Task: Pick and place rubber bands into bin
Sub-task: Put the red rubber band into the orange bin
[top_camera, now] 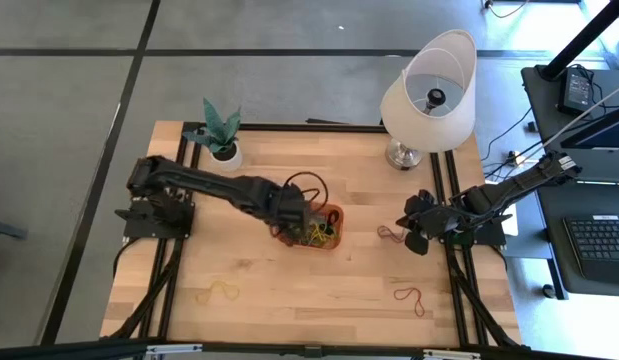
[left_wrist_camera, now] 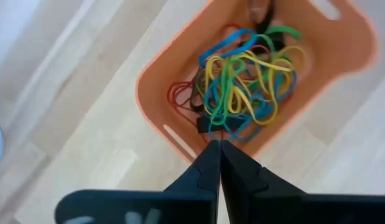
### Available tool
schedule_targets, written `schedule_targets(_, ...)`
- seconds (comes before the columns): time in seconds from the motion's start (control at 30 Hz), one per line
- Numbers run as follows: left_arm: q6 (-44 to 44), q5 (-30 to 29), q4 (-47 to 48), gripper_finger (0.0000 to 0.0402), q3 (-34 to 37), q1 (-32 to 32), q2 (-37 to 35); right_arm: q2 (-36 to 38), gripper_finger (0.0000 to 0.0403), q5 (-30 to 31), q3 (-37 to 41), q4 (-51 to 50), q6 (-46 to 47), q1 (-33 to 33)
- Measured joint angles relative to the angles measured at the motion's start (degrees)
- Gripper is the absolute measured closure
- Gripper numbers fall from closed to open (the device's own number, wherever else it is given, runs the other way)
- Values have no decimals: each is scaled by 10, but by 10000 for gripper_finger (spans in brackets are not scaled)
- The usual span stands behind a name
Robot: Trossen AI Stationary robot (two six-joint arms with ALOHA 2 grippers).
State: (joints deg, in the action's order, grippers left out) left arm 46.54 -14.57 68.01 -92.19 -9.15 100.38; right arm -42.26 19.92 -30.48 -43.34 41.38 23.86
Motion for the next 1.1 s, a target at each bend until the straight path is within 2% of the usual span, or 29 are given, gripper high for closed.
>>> schedule_targets(0.2, -17, -43, -6, 400, 48, -43, -40, -9, 397, 0, 0, 61, -29, 0)
schedule_targets(0.4, -24, -15, -78, 400, 161, -62, -110, -50, 399, 0, -7, 101, -12, 0)
schedule_targets(0.57, -52, 1, -158, 400, 273, -62, -199, -110, 400, 0, -47, 98, 3, 0)
schedule_targets(0.9, -262, 14, -333, 400, 472, -61, -393, -231, 394, -9, -153, -57, 54, -18)
schedule_targets(1.1, -288, 7, -348, 400, 534, -61, -473, -279, 371, -66, -161, -121, 94, -54)
